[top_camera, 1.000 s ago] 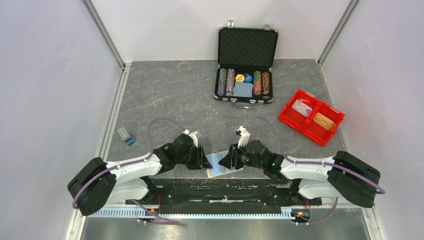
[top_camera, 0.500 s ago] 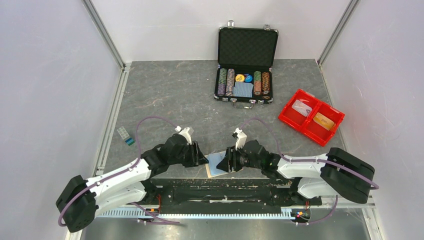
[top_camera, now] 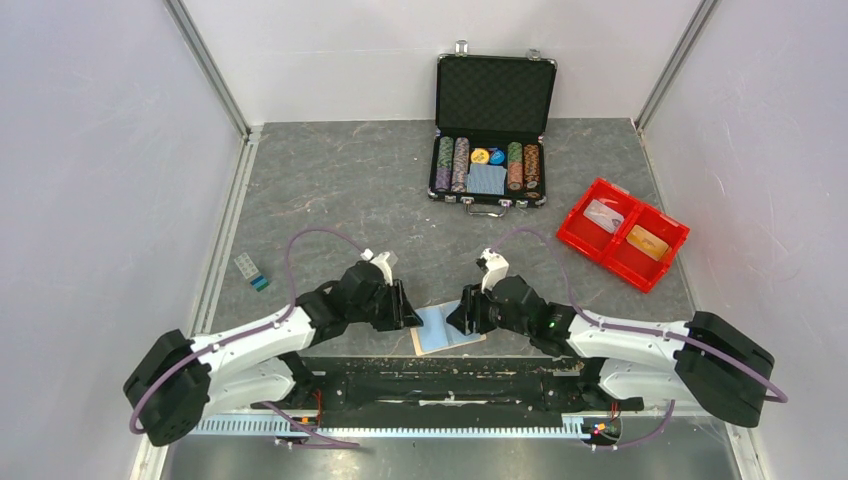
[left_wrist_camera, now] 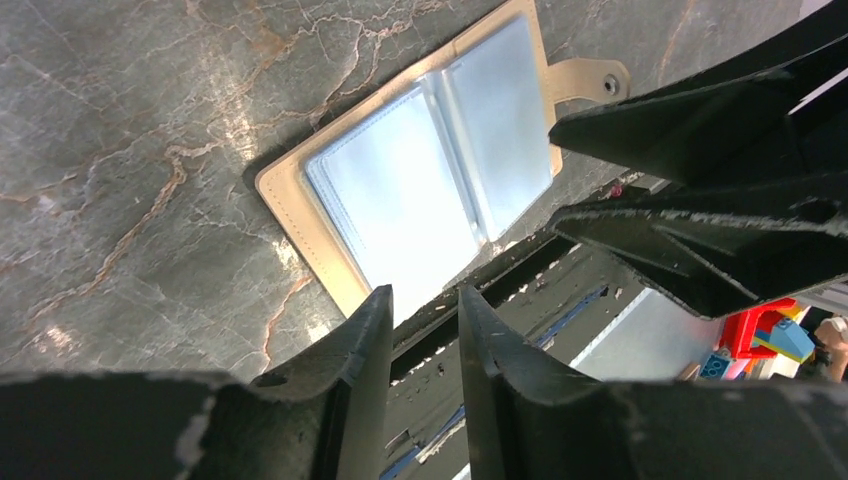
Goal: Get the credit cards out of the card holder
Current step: Remove the credit card from the card holder.
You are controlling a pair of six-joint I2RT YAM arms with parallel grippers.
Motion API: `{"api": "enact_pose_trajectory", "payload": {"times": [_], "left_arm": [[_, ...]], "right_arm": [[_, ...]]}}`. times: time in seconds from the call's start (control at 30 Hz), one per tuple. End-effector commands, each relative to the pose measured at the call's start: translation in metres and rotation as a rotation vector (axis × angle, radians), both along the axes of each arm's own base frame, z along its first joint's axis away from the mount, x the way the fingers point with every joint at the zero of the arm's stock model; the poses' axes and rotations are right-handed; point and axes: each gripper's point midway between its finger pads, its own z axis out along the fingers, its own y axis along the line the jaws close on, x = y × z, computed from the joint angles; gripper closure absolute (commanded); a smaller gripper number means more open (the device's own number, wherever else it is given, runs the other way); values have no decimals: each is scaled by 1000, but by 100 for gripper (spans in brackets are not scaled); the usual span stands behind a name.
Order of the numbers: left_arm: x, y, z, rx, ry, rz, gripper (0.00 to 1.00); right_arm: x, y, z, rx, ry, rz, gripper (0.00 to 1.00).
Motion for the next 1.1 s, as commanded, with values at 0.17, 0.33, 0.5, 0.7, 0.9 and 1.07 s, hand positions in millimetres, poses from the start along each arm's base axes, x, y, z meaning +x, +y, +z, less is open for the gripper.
{"api": "enact_pose_trajectory", "payload": {"times": [0.17, 0.33, 0.5, 0.7, 0.9, 1.07], "left_arm": [[4, -17, -9, -29, -1, -61, 70], [3, -19, -21, -37, 7, -59, 71], [0, -19, -33, -29, 34, -64, 72], [-3, -17, -44, -7, 59, -67, 72], [-4, -15, -48, -3, 62, -66, 72], [-5, -14, -49, 0, 61, -63, 72]], "right_arm": [[19, -23, -13, -90, -15, -117, 49], [20, -30, -22, -120, -7, -135, 47], [21, -36, -29, -155, -6, -148, 47], [17, -30, -31, -140, 17, -124, 47], [14, -25, -29, -107, 26, -108, 48], [11, -16, -19, -38, 23, -79, 49]]}}
